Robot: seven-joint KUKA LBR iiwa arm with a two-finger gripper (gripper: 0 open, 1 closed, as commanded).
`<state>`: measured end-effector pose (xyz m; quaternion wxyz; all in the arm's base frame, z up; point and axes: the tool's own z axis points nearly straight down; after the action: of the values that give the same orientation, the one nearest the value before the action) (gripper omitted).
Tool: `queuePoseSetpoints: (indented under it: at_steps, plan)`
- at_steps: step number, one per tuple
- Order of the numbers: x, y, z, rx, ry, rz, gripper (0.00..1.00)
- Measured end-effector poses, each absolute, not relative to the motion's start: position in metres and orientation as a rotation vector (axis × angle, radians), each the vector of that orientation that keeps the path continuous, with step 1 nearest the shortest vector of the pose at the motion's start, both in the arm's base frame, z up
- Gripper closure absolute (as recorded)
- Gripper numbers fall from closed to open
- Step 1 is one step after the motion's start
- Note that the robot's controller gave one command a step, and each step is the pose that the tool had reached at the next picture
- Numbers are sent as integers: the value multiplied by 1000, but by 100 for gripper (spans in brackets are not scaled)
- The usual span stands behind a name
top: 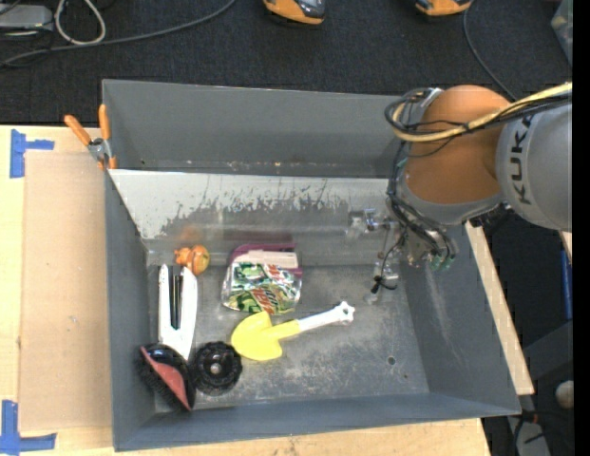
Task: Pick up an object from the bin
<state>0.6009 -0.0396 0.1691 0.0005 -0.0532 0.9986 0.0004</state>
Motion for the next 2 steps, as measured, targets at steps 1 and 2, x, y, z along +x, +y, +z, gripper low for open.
queuePoseSetpoints:
  at_steps: [1, 2]
  plan:
    - [585, 10, 160, -318, 3123, 3, 0]
    - [572, 14, 109, -359, 3124, 1, 0]
